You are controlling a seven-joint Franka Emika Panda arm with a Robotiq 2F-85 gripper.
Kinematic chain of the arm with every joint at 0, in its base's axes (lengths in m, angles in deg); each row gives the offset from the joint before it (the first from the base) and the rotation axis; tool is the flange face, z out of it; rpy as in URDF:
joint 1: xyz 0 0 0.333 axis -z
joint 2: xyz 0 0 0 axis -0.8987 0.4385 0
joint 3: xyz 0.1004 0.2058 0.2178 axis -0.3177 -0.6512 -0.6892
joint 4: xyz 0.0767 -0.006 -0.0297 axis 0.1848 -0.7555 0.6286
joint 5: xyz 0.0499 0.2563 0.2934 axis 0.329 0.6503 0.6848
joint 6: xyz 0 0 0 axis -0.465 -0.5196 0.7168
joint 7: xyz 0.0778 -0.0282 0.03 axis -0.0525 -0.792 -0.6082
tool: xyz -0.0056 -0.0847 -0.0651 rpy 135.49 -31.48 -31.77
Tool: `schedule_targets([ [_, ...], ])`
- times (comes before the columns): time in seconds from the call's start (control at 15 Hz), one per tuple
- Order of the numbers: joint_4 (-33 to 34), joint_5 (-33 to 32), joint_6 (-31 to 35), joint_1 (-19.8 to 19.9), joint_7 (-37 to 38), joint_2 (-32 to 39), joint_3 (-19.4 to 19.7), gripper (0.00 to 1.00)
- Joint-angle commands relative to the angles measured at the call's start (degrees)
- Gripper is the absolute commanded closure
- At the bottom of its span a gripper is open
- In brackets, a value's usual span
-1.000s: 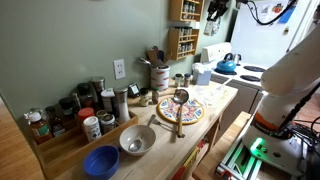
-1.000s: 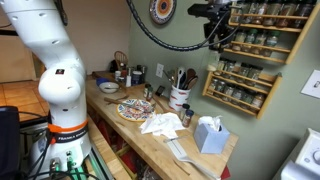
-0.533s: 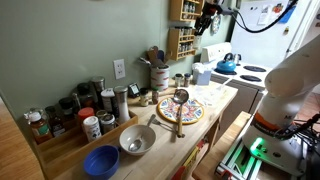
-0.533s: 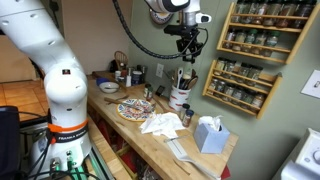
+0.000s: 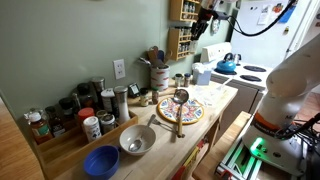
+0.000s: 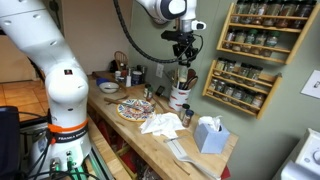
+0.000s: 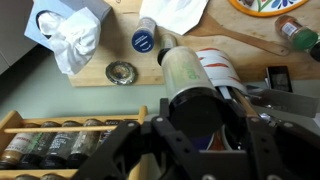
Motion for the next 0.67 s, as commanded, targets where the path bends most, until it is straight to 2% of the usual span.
schedule_targets([
  [0.0,0.12,-0.69,-0.13,-1.31,0.53,-0.04,1.1,0.44],
  [0.07,0.12,-0.69,-0.13,-1.32,0.53,-0.04,1.1,0.69],
  [0.6,-2.4,0.66,4.06,-5.86,-2.34,6.08,0.44,0.69],
])
